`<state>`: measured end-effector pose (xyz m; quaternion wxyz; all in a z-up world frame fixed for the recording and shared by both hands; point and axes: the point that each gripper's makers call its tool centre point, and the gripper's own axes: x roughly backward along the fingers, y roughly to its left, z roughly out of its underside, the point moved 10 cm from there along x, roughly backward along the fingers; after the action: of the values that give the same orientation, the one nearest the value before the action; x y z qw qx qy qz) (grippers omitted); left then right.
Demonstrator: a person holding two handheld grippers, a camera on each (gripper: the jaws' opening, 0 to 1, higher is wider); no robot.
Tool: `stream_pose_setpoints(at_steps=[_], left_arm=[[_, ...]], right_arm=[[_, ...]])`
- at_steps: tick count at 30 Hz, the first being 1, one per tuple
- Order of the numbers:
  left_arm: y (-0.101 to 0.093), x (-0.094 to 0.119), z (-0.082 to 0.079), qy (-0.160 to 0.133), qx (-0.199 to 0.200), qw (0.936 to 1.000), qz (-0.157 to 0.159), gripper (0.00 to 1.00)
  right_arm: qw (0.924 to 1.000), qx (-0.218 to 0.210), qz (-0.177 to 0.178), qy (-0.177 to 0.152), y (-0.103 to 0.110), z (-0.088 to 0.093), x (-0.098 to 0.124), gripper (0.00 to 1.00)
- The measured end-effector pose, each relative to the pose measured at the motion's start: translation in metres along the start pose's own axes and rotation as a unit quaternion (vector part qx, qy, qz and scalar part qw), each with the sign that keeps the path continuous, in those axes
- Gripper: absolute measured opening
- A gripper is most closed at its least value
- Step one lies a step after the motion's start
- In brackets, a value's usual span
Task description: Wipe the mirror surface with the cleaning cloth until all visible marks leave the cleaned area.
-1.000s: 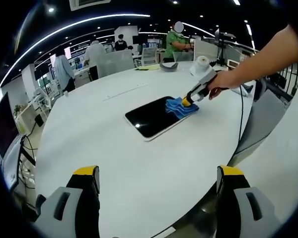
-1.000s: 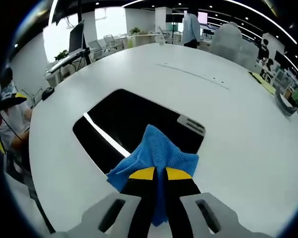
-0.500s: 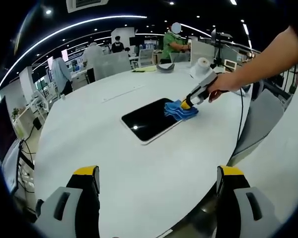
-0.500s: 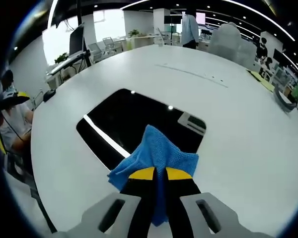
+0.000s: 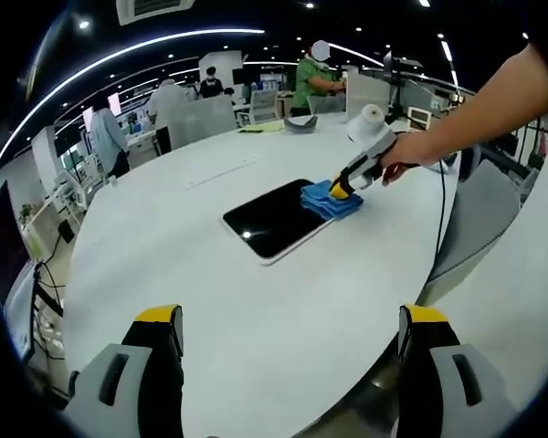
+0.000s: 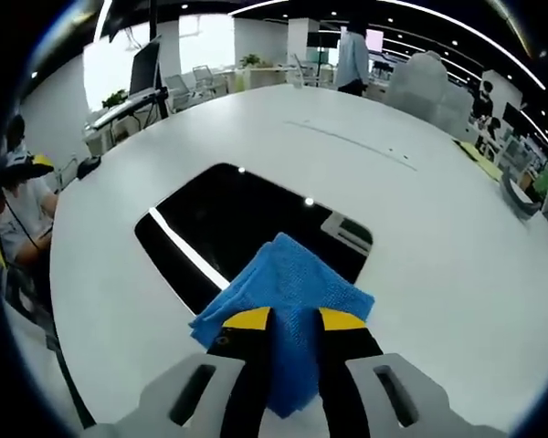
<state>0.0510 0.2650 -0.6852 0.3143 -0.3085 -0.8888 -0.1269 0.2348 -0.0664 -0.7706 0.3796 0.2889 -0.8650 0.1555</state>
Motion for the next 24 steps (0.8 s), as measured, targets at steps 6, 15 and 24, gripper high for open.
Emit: stream_pose_setpoints(at_steps=[6, 15, 24], left_arm=[[0.0024, 0.0014, 0.0002, -0.001, 0.001, 1.0, -0.005, 0.99], [-0.0014, -0.005, -0.0075, -0.007, -0.002, 1.0, -0.003, 0.99], [-0.0012, -0.0079, -0.0088, -0.001, -0.011, 0.9999, 0.006, 0.99]], right_arm=[[1.0, -0.007, -0.006, 0.001, -0.0011, -0.0001, -0.0002, 0.15], [0.9998, -0.005, -0.011, 0.014, 0.0015, -0.0023, -0.0006, 0.1], [0.9991, -0.039, -0.01, 0.017, 0.0018, -0.0023, 0.0009, 0.01]])
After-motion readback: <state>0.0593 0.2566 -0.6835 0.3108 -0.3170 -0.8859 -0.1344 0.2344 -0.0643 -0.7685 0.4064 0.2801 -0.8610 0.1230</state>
